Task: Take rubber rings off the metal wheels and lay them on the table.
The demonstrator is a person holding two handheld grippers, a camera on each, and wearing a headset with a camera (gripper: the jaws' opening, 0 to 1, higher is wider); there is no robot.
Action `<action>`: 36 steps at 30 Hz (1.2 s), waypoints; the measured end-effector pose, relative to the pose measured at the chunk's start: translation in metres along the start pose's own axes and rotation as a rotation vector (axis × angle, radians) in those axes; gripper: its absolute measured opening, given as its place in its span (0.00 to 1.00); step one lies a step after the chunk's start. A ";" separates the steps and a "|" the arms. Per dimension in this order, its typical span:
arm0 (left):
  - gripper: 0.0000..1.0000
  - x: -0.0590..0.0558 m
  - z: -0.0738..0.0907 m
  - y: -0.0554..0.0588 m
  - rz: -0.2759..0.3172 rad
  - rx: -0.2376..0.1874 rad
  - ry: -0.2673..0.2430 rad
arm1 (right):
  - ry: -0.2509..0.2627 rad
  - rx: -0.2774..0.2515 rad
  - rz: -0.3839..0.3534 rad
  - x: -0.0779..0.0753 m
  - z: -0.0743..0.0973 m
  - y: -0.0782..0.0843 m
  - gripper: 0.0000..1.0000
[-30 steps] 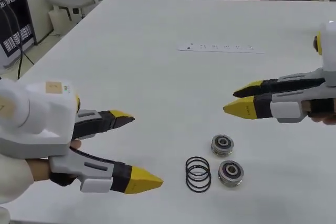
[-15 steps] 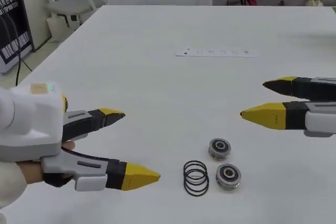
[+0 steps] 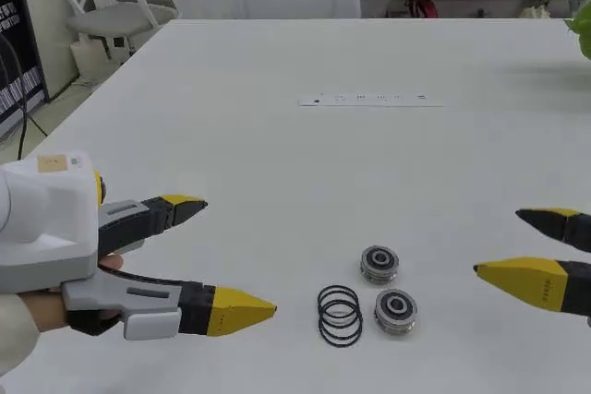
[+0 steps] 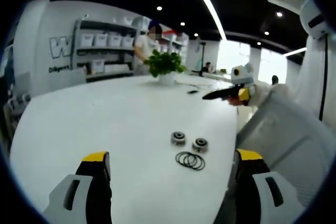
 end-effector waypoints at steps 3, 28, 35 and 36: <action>1.00 -0.001 0.000 0.002 0.008 0.003 0.005 | 0.041 0.061 0.006 -0.005 0.001 0.010 0.92; 1.00 -0.010 -0.002 0.033 0.077 0.078 0.053 | 0.074 0.348 0.066 -0.002 -0.009 0.053 0.98; 1.00 -0.013 -0.002 0.036 0.073 0.091 0.062 | 0.083 0.402 0.088 -0.003 -0.008 0.060 0.98; 1.00 -0.013 -0.002 0.035 0.071 0.092 0.061 | 0.083 0.403 0.088 -0.003 -0.008 0.060 0.98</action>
Point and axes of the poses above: the centre of the closed fingertips' face, and the gripper's own axes: z roughly backward along the fingers, x roughly to its left, y roughly out of its underside, the point moved 5 cm from there along z, roughly backward along the fingers, and after that the axes turned 10 degrees about -z, right-handed, at the moved point
